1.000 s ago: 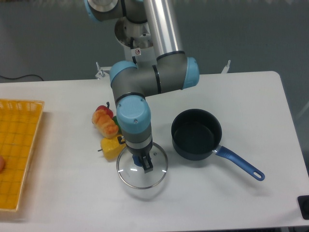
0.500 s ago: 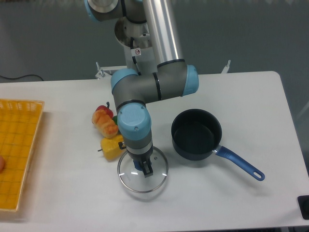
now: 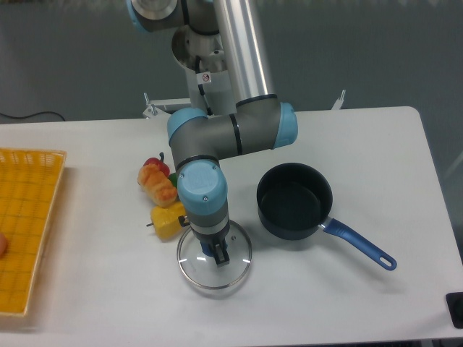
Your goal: Place the lid on the table
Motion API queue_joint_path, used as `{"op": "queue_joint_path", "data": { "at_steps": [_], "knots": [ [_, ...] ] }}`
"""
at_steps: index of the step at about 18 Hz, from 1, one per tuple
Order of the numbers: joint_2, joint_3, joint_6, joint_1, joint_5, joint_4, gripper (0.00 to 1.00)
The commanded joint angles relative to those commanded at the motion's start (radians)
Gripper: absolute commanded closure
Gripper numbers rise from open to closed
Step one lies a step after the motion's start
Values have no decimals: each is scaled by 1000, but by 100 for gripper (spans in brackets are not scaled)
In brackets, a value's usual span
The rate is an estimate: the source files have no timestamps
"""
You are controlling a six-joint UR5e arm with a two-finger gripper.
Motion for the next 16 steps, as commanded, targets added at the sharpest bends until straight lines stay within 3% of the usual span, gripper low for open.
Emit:
{"op": "queue_joint_path", "data": {
  "at_steps": [16],
  "knots": [
    [-14,-6,2,-9,28,0,48]
  ]
}}
